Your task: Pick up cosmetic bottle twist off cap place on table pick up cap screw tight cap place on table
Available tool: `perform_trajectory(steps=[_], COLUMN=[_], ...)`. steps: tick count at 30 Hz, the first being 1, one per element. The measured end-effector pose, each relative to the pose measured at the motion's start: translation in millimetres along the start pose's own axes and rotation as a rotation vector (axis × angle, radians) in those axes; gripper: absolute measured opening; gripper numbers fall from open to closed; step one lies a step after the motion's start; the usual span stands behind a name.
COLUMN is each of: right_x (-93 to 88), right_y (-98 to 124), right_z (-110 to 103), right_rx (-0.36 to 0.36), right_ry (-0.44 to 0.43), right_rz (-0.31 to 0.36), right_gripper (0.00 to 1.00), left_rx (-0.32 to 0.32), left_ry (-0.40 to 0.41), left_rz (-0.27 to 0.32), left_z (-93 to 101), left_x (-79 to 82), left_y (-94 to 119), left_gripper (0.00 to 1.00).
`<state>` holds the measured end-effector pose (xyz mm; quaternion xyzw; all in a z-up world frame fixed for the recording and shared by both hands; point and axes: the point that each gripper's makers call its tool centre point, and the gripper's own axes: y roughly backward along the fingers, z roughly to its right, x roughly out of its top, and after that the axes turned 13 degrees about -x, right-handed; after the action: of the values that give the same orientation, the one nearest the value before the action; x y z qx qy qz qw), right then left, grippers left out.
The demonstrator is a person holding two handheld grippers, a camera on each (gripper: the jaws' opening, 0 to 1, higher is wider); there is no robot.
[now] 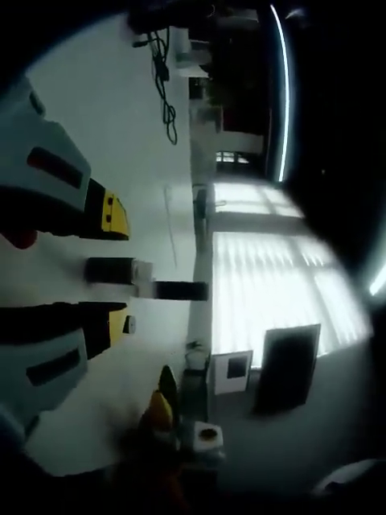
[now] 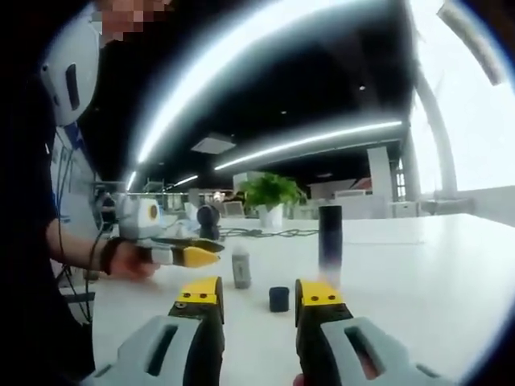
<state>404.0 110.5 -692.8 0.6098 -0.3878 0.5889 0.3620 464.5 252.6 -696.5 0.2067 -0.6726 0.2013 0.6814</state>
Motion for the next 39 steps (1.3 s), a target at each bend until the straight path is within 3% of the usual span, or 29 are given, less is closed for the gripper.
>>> perform_trajectory(steps=[11,20,39], right_x=[-3.7,-3.3,-4.9], right_y=[-1.6,-2.0,-3.2], right_z=[-1.1,2.0,7.4], right_rx=[-0.001,-0.010,-0.025], right_ry=[0.022,0.016,0.015], right_rz=[-0.017,-0.016,-0.020], right_gripper=[0.27,0.27,0.27], left_rx=[-0.020,-0.038,-0.041], left_ry=[0.051,-0.010,-0.005], left_rz=[-0.042,-0.117,-0.098], left_z=[-6.7,-7.9,-8.8], left_x=[-10.6,-22.6,-20.2], left_y=[-20.3,-35.3,-51.5], left_gripper=[0.22,0.21,0.16])
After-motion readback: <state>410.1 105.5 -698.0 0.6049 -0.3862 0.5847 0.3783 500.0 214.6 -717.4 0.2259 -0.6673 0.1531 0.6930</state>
